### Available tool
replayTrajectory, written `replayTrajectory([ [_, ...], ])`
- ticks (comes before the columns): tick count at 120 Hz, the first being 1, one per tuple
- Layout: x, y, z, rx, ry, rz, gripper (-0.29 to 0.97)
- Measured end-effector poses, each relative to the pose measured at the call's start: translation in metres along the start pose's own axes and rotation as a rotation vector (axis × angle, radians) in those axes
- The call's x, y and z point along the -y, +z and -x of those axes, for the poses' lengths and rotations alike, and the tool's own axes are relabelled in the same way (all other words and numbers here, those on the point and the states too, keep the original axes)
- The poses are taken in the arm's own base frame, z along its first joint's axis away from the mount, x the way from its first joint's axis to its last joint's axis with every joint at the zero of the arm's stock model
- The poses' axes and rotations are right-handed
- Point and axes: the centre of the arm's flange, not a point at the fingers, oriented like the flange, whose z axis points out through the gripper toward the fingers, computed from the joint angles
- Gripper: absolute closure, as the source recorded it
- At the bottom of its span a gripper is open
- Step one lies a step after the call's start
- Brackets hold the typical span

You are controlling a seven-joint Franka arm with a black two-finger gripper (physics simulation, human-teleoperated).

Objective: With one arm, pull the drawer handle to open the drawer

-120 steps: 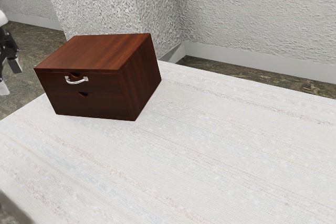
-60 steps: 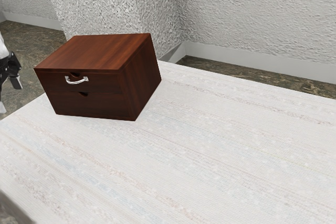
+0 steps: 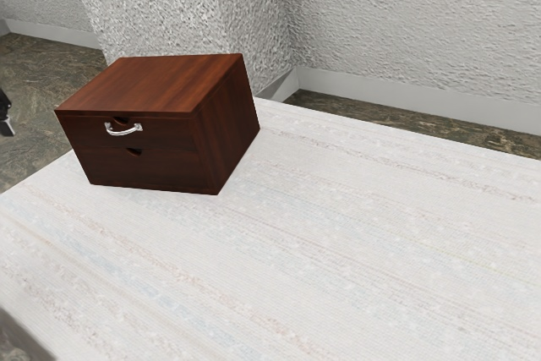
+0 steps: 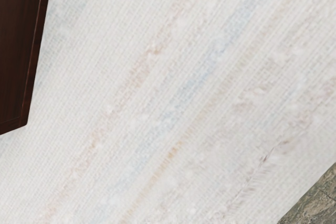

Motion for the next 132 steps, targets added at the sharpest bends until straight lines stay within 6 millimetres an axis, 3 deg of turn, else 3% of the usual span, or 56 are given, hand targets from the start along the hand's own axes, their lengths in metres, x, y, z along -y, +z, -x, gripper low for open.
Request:
replayTrajectory([
  [35,0.024,0.007,0.022,0.053,-0.034,-0.020,0.00],
  [57,0.044,0.007,0.013,0.084,-0.023,-0.034,0.00],
  [82,0.051,-0.003,0.007,0.089,-0.008,-0.063,0.00],
  [103,0.060,0.009,0.008,0.105,-0.016,-0.051,0.00],
  [132,0.065,0.024,0.042,0.124,-0.073,-0.057,0.00],
])
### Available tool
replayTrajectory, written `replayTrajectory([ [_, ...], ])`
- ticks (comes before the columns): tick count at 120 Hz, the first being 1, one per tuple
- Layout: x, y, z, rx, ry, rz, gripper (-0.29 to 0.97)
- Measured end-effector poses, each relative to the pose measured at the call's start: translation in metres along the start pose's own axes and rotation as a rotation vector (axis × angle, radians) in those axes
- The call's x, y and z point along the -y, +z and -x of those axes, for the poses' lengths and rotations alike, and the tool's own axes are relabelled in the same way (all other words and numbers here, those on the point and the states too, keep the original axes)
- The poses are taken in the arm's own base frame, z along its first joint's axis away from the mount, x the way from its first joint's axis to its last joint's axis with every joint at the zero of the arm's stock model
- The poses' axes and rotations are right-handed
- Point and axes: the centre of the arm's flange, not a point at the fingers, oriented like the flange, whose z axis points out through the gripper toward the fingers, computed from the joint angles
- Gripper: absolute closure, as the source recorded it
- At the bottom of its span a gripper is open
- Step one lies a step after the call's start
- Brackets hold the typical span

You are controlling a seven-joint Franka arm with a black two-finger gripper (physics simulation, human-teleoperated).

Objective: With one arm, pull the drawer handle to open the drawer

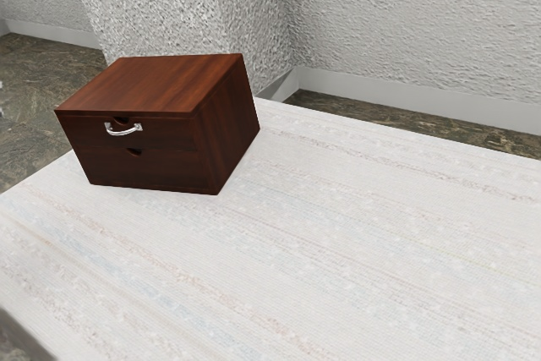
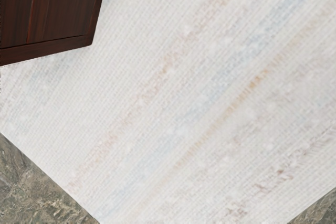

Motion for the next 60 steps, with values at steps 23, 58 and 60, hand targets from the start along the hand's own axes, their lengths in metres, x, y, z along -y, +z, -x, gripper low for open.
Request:
replayTrajectory([
  [23,0.010,-0.006,-0.021,-0.017,0.032,-0.037,0.00],
  [58,0.018,0.004,-0.026,-0.037,0.029,-0.051,0.21],
  [60,0.019,0.005,-0.027,-0.036,0.030,-0.054,0.21],
])
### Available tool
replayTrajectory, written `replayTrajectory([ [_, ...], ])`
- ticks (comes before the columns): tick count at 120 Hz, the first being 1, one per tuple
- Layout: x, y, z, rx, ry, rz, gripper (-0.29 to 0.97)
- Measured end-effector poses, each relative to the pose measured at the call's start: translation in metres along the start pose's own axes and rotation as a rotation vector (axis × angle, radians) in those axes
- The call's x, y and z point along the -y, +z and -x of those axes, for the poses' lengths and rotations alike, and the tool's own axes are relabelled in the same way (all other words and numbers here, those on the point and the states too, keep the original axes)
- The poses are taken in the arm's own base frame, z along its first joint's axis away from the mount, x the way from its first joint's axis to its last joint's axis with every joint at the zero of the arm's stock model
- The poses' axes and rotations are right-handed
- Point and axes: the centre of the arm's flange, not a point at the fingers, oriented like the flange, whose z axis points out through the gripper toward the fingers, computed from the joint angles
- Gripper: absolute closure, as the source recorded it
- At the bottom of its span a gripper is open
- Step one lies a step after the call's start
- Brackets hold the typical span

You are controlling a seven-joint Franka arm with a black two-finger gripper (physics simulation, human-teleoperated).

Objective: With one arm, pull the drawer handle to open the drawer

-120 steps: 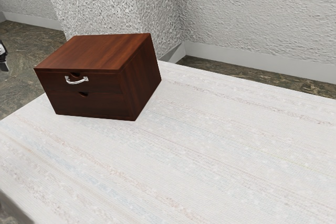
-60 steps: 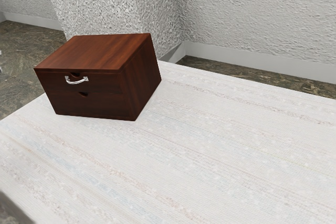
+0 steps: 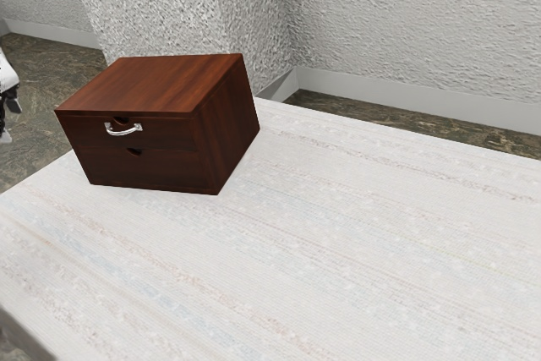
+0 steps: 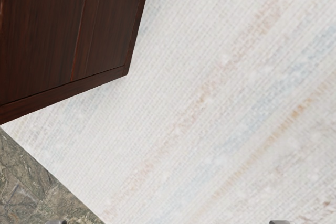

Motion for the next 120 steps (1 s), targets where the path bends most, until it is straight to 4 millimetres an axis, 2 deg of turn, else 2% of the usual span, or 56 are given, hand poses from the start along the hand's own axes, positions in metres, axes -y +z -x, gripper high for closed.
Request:
replayTrajectory([
  [24,0.010,0.003,-0.023,-0.011,0.031,-0.020,0.26],
  [57,0.016,0.018,-0.060,-0.038,0.078,-0.014,0.29],
  [79,0.016,0.020,-0.067,-0.045,0.087,-0.017,0.38],
  [104,0.018,0.021,-0.085,-0.055,0.111,-0.024,0.42],
  [120,0.019,0.033,-0.093,-0.051,0.120,-0.014,0.43],
])
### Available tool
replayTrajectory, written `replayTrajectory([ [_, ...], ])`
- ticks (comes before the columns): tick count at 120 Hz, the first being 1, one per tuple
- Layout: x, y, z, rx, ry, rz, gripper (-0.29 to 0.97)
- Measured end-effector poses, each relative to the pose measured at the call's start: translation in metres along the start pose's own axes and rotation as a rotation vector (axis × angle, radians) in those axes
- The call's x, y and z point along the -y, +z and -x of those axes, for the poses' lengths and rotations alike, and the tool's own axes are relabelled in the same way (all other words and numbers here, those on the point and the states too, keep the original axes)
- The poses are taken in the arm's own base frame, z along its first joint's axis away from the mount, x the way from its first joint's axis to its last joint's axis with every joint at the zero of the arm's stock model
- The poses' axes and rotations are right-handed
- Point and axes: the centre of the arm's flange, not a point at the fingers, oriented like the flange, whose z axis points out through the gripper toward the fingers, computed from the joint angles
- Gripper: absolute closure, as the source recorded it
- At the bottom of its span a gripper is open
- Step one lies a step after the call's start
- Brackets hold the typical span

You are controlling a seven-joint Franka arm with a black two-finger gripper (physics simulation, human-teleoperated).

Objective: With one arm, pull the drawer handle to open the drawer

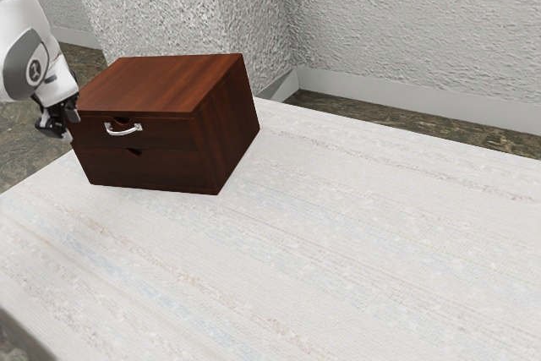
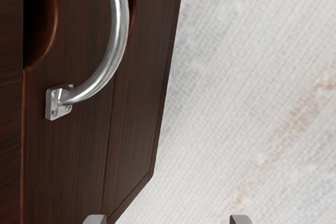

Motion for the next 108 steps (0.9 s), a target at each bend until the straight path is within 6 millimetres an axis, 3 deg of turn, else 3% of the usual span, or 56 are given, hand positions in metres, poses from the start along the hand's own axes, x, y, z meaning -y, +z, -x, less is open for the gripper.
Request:
replayTrajectory([
  [62,0.015,0.019,-0.041,-0.019,0.045,-0.005,0.44],
  [108,0.014,0.033,-0.073,-0.055,0.078,0.017,0.44],
])
